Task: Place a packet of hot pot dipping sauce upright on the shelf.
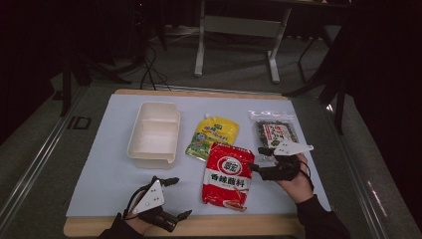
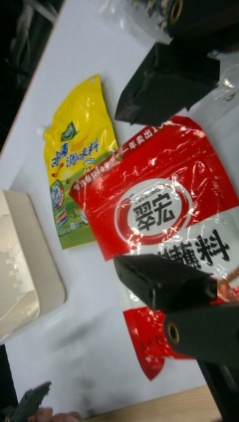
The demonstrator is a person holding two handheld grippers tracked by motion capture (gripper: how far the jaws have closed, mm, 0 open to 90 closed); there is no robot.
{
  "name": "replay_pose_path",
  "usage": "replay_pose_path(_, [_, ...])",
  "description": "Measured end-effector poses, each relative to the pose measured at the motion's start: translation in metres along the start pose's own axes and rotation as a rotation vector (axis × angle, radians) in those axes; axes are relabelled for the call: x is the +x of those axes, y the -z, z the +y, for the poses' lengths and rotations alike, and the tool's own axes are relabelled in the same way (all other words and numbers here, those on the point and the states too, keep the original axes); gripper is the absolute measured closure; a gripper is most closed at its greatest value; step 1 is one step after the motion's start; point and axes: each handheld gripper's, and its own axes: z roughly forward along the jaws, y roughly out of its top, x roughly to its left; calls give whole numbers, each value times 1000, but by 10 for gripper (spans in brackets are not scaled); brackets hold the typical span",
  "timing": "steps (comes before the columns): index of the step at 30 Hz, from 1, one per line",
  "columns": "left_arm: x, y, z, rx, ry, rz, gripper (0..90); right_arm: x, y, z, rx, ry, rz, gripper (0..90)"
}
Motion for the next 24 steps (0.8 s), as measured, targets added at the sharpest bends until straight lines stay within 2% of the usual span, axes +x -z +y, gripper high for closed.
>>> replay_pose_path(3, [0,0,0,2,0,0,13,-3,-4,1,4,-7,6,291])
replay_pose_path(4, [0,0,0,1,-2,0,13,-10,-13,1,26,-10,3,298])
replay_pose_path(7, [0,0,0,3,-3,1,13,-18,-22,2,45,-22,4,308])
replay_pose_path(16, [-1,-1,0,14,-7,-4,13,-41,-48,-3,118,-90,25,338])
replay_pose_path(24, [-1,-2,-1,18,-9,-3,13,-54,-64,-11,178,-113,-4,327])
